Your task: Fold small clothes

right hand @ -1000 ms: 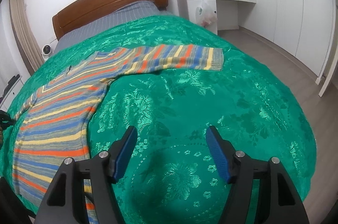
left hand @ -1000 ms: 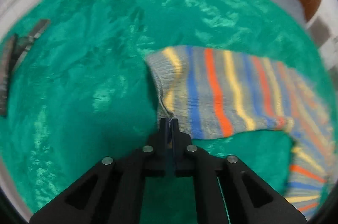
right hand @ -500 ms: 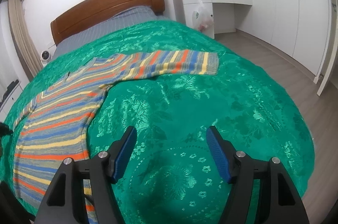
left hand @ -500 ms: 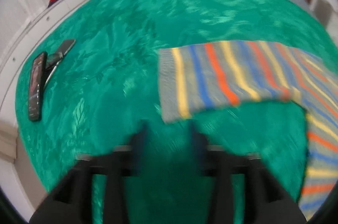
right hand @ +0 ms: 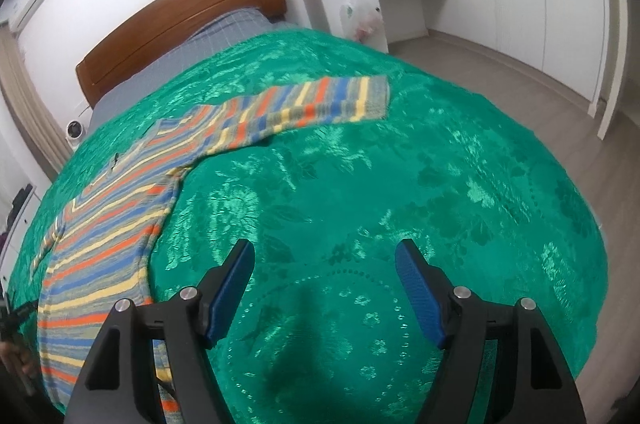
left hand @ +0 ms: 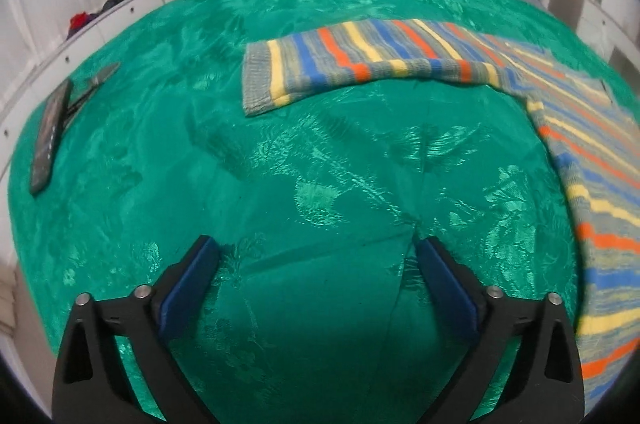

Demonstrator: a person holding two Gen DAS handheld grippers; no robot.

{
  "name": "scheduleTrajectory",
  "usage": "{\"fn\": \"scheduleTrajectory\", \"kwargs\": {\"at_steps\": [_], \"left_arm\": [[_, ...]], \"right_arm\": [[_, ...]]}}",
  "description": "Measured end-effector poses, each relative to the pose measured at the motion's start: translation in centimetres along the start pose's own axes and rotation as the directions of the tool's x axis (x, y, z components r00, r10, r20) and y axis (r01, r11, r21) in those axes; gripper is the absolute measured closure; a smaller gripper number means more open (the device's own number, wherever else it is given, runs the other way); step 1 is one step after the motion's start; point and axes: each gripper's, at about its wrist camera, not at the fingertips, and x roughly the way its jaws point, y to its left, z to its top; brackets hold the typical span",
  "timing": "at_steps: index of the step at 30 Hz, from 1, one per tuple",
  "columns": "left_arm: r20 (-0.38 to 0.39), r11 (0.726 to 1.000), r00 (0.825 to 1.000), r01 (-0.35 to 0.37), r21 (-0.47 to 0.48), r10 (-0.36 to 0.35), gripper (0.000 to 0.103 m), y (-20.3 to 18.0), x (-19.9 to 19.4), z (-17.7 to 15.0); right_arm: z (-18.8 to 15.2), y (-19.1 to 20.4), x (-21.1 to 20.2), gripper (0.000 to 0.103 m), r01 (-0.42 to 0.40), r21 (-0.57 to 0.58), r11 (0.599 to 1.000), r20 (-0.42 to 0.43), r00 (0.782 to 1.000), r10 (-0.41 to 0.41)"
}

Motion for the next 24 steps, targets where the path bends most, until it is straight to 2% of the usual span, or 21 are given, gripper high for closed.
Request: {"fn": "scheduleTrajectory", "kwargs": {"at_steps": [4,11,19,24], "left_arm": [[0.034,1.000,0.999,0.015,0.002,-0.015,0.001,0.1,-0.1,-0.7],[0.060,0.999,0.998,0.033,0.003,-0.033,0.000,0.3,-0.1,-1.2],[0.092,0.997,0.993,0.080,0.002,-0.080,0.000,0.9,-0.3,-1.7],[0.101,0.999,0.994,0.049,0.006,-0.049,0.000,0.4,-0.5,-2.0]], "right_arm": [[-0.1,-0.6,0.4,0.031,0.009,0.043,0.999,-0.013,1.000,-0.008],[-0.3,0.0,1.5,0.024,0.037,0.011,0.999,-0.064,0.997,-0.036],[-0.5,-0.5,1.7,0.021,0.010,0.057,0.998,-0.062,0.998,-0.007],[-0.7,-0.4,1.7,0.018,-0.001,0.045,0.999,-0.063,0.998,0.004]]}}
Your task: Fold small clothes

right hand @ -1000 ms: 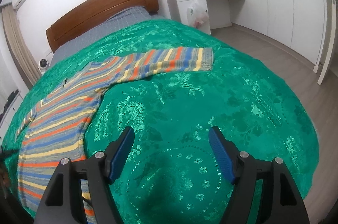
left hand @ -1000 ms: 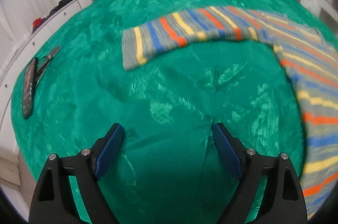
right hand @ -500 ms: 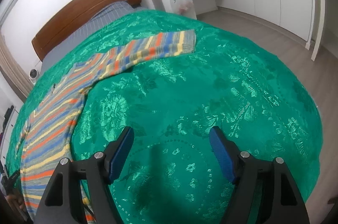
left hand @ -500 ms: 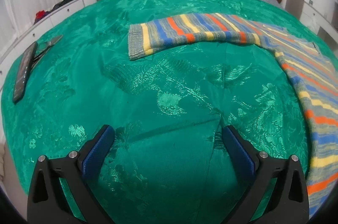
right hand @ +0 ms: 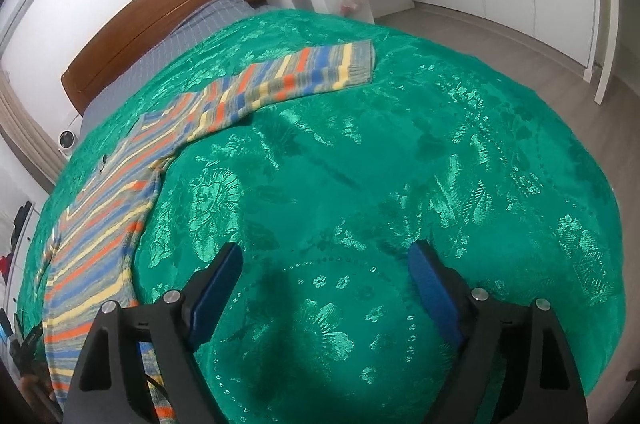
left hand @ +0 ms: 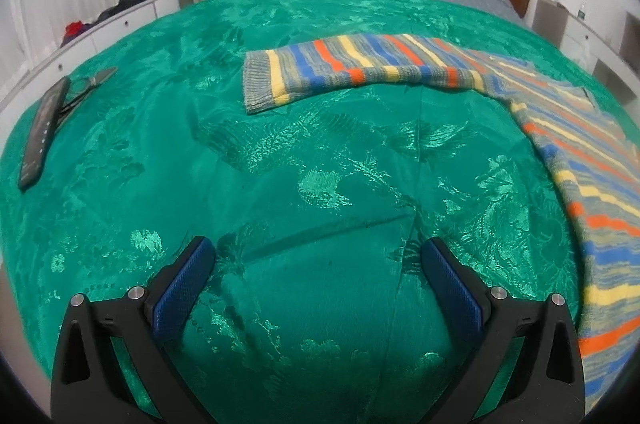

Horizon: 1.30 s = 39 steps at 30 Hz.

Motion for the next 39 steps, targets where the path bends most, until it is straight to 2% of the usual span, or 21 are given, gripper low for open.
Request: {"fn": "scheduleTrajectory", "kwargs": {"at_steps": [20,25,27,29,33,35,38,39], "left_arm": [[0.017,1.000,1.000,-0.020,0.014,0.020,0.000,-0.4,-0.2,-0.2],[0.000,1.000,1.000,-0.024,0.001,0.024,0.000,-0.4,-1.0,-0.6],[-0.002,1.000,1.000,-0.010,-0.008,0.010,0.000,-0.3,-1.5,-0.9],[-0.001,1.000,1.000,-0.006,-0.010,0.006,0.000,-0.3,-1.7,-1.1],[0.000,1.000,1.000,-0.017,0.001,0.017,0.000,-0.6,-1.1,-1.1],[0.006,1.000,1.000,-0.023,0.005,0.023,0.000,-0.7,-1.0,-1.1],[0.011,1.000,1.000,-0.026,0.003,0.026,0.000,-0.7,-1.1,-1.2],[0.012,1.000,1.000,-0.027,0.003,0.026,0.000,-0.7,-1.1,-1.2]], "right_arm": [[-0.2,0.4,0.1,0.012,-0.008,-0.009,1.000,0.004,1.000,0.008],[0.0,0.0,0.1,0.011,-0.033,0.010,0.999,0.006,0.999,0.033],[0.3,-0.4,-0.5,0.011,-0.066,0.042,0.997,0.005,0.998,0.066],[1.4,-1.1,-1.1,0.012,-0.117,0.088,0.989,0.001,0.993,0.117],[6.7,-2.8,-1.2,0.012,-0.205,0.185,0.961,0.007,0.978,0.208],[10.3,-4.5,-0.5,0.012,-0.261,0.267,0.928,0.032,0.965,0.262],[14.2,-7.3,1.9,0.016,-0.294,0.379,0.877,0.050,0.953,0.298],[15.1,-7.9,3.1,0.022,-0.289,0.399,0.870,0.031,0.953,0.303]]}}
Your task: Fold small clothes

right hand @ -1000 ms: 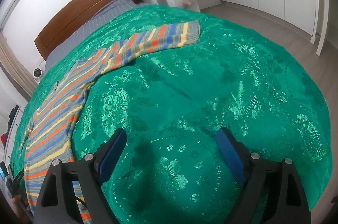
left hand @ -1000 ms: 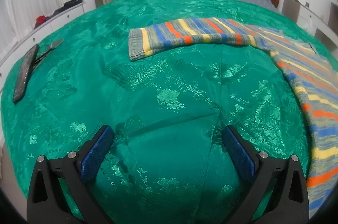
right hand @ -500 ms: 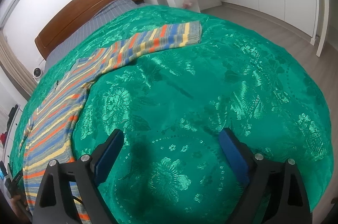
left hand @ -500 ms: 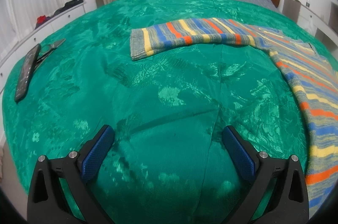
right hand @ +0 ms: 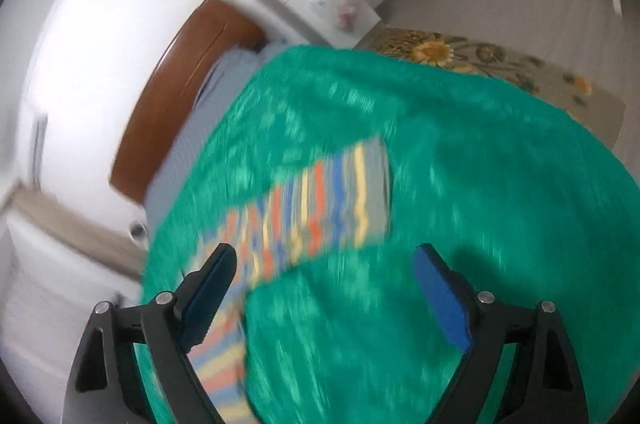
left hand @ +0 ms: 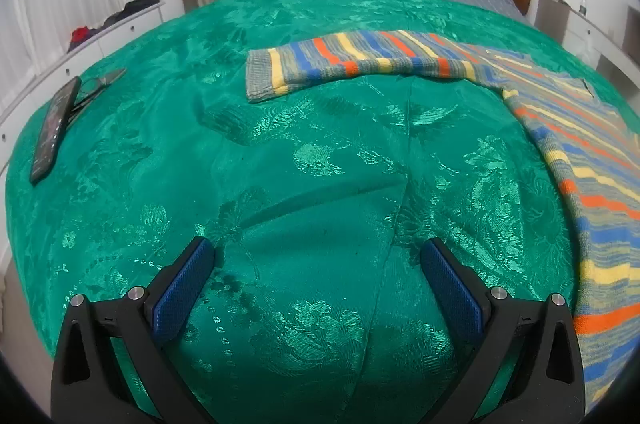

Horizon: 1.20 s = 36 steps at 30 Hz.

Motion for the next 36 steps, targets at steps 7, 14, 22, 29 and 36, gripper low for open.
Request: {"fn": "scheduleTrajectory", "kwargs": {"at_steps": [7,14,22,29,36], "left_arm": [[0.012,1.000,1.000,-0.012,0.004,0.012,0.000,-0.2,0.1,-0.1],[0.020,1.000,1.000,-0.024,0.006,0.024,0.000,-0.3,0.1,-0.2],[0.025,1.000,0.999,-0.026,0.006,0.026,0.000,-0.3,0.1,-0.2],[0.024,1.000,1.000,-0.019,0.003,0.018,0.000,-0.2,0.2,-0.1],[0.023,1.000,1.000,-0.015,0.002,0.015,0.000,-0.2,0.2,-0.1]], "right_arm": [[2.4,-1.8,6.8,0.040,0.062,0.064,0.996,-0.177,0.983,-0.050],[2.3,-1.3,11.1,0.094,0.116,-0.013,0.993,-0.256,0.960,-0.116],[2.1,11.7,8.2,0.099,0.133,-0.340,0.931,-0.014,0.989,-0.146],[-7.0,28.9,12.5,0.099,-0.138,-0.642,0.754,-0.179,0.983,0.028],[-18.0,33.4,22.4,0.085,-0.322,-0.617,0.718,-0.441,0.897,0.025]]}}
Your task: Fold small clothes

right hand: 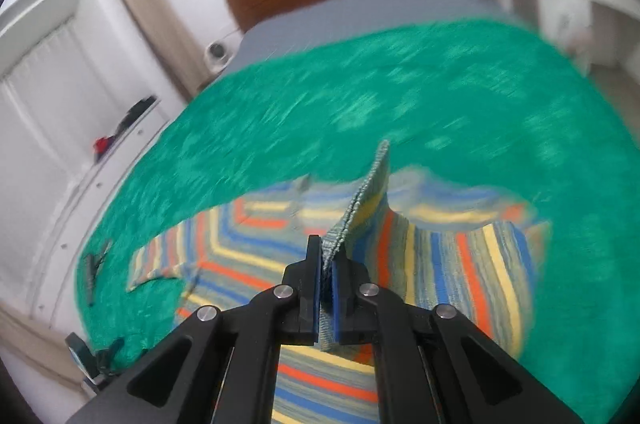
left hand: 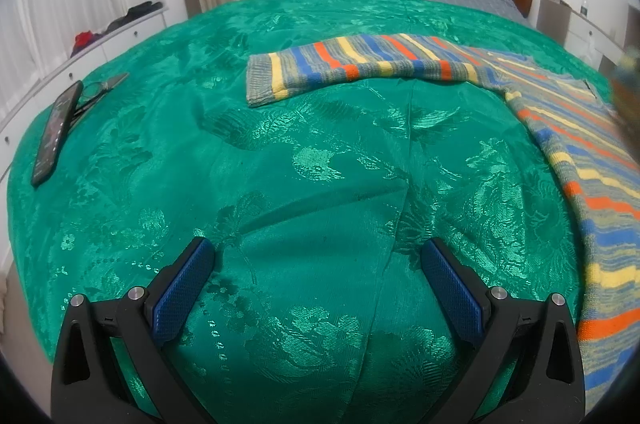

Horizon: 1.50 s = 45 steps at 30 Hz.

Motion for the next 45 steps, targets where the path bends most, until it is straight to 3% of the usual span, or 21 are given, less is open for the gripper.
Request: {"fn": "scheduleTrajectory", "kwargs": {"at_steps": [1,4,7,10,12,14,15,16,18,21,23,26,28,30,32,34,36,37,39,40,45], "left_arm": [[0.000,1.000,1.000,0.000,0.000,0.000,0.000,0.0,0.0,0.0],[0.001,1.000,1.000,-0.001,0.000,0.001,0.000,0.0,0.0,0.0],[0.002,1.000,1.000,-0.001,0.000,0.001,0.000,0.0,0.0,0.0],[0.004,1.000,1.000,-0.002,0.000,0.002,0.000,0.0,0.0,0.0],[0.005,1.000,1.000,-0.003,0.002,0.003,0.000,0.0,0.0,0.0],[0.006,1.000,1.000,-0.004,0.002,0.004,0.000,-0.1,0.0,0.0],[0.007,1.000,1.000,-0.004,0.003,0.004,0.000,-0.1,0.0,0.0],[0.009,1.000,1.000,-0.006,0.003,0.006,0.000,-0.1,-0.1,-0.1],[0.010,1.000,1.000,-0.007,0.004,0.007,0.000,-0.1,0.0,-0.1],[0.011,1.000,1.000,-0.007,0.004,0.007,0.000,-0.1,0.0,-0.1],[0.012,1.000,1.000,-0.010,0.004,0.010,0.000,-0.2,0.0,-0.1],[0.013,1.000,1.000,-0.011,0.004,0.011,0.000,-0.2,0.0,-0.1],[0.014,1.000,1.000,-0.011,0.005,0.011,0.000,-0.2,-0.1,-0.1],[0.015,1.000,1.000,-0.012,0.005,0.012,0.000,-0.2,-0.1,-0.1],[0.017,1.000,1.000,-0.012,0.006,0.012,0.000,-0.2,-0.1,-0.1],[0.018,1.000,1.000,-0.014,0.006,0.014,0.000,-0.2,-0.1,0.0],[0.020,1.000,1.000,-0.016,0.006,0.016,0.000,-0.2,-0.1,-0.1],[0.020,1.000,1.000,-0.017,0.006,0.017,0.000,-0.2,-0.1,-0.1],[0.020,1.000,1.000,-0.016,0.006,0.016,0.000,-0.2,-0.1,-0.1],[0.020,1.000,1.000,-0.016,0.005,0.016,0.000,-0.2,-0.1,-0.1],[0.021,1.000,1.000,-0.016,0.006,0.016,0.000,-0.2,-0.1,-0.1]], "right_arm": [[-0.4,-0.2,0.9,0.072,-0.036,0.034,0.999,-0.042,0.998,0.037],[-2.2,-0.9,1.1,0.064,-0.153,0.106,0.982,-0.047,0.986,0.159],[-2.6,-3.7,-1.3,0.050,-0.152,0.156,0.976,-0.010,0.988,0.156],[-3.4,-7.7,-2.7,0.049,-0.088,0.234,0.968,-0.033,0.995,0.098],[-4.6,-10.9,-2.2,0.048,-0.015,0.302,0.953,-0.125,0.991,0.055],[-6.3,-14.2,-2.1,0.049,0.184,0.309,0.933,-0.216,0.969,-0.119],[-6.8,-15.1,-3.0,0.069,0.215,0.297,0.930,-0.198,0.967,-0.161],[-7.2,-15.6,-4.1,0.078,0.235,0.287,0.929,-0.164,0.967,-0.195],[-7.9,-15.3,-6.4,0.074,0.294,0.257,0.921,-0.102,0.956,-0.276],[-9.3,-13.2,-8.8,0.074,0.189,0.179,0.966,-0.063,0.982,-0.180],[-10.7,-10.9,-8.9,0.073,0.102,0.104,0.989,-0.087,0.992,-0.094],[-13.9,-8.8,-8.9,0.062,0.047,0.030,0.998,-0.161,0.986,-0.042],[-16.3,-8.7,-8.8,0.062,0.144,-0.036,0.989,-0.201,0.968,-0.148],[-18.4,-9.4,-9.9,0.062,0.279,-0.075,0.957,-0.160,0.944,-0.288],[-19.5,-9.5,-11.7,0.062,0.299,-0.050,0.953,-0.094,0.949,-0.303],[-20.6,-9.3,-14.2,0.061,0.353,-0.040,0.935,-0.007,0.935,-0.354],[-21.1,-9.3,-15.8,0.053,0.405,-0.038,0.913,0.077,0.913,-0.401],[-21.4,-9.5,-16.5,0.044,0.447,-0.033,0.894,0.117,0.890,-0.441],[-20.8,-9.8,-16.8,0.039,0.515,-0.022,0.857,0.159,0.848,-0.505],[-20.5,-10.5,-17.1,0.039,0.540,-0.008,0.842,0.163,0.831,-0.532],[-20.3,-13.1,-17.5,0.039,0.586,0.056,0.809,0.190,0.789,-0.585]]}}
